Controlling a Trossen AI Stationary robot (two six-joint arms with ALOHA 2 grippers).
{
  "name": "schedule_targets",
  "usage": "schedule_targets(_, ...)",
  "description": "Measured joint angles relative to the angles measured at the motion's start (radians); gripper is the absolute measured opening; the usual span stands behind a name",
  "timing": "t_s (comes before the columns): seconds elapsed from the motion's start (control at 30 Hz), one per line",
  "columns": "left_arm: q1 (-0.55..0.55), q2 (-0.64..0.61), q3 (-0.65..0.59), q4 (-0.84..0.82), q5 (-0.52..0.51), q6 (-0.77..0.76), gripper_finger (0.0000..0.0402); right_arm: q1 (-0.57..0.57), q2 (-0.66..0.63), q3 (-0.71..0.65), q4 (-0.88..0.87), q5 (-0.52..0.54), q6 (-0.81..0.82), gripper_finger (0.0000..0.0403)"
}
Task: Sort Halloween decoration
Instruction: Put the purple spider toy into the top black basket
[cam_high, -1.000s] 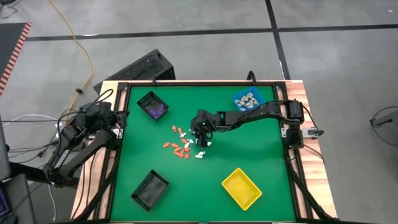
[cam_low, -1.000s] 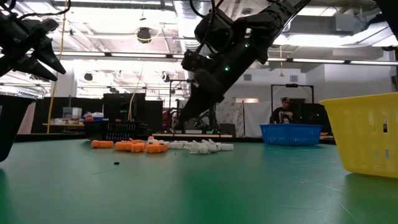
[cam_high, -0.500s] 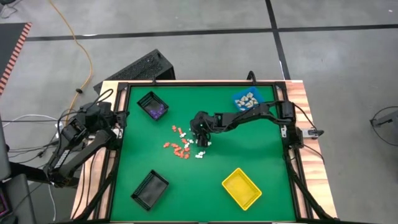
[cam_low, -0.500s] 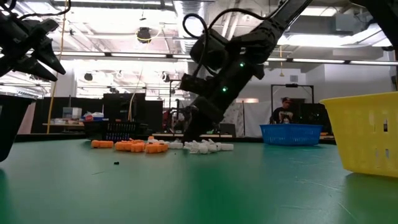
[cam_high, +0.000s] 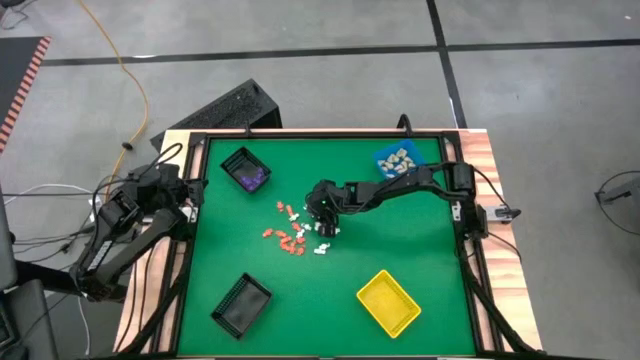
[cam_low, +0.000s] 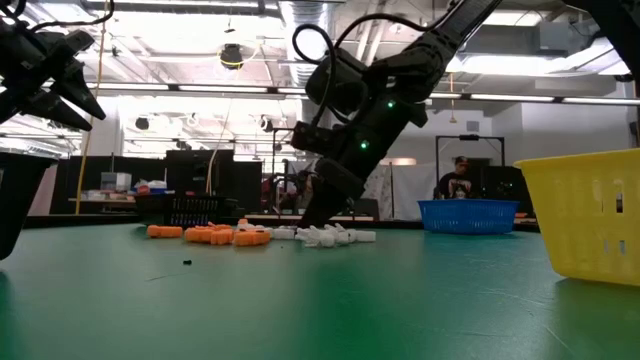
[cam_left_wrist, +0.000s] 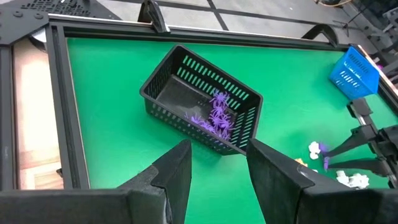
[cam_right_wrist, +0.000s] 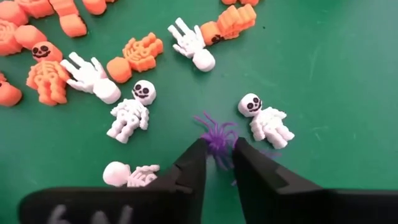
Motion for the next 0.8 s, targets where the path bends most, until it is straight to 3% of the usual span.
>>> schedule_targets(0.3, 0.0, 0.0, 0.0, 0.0, -0.001, 0.0, 0.0143, 0.0, -0.001, 0.0, -0.001, 0.0, -0.001, 0.0016)
schedule_targets(0.57, 0.0, 0.0, 0.0, 0.0, -0.001, 0.0, 0.0143, 0.002, -0.004, 0.003, -0.01, 0.0, 0.015, 0.0014)
schedule_targets(0.8, 0.0, 0.0, 0.0, 0.0, -0.002, 0.0, 0.0143, 0.004, -0.011, 0.105, -0.102, 0.0, 0.001, 0.0014)
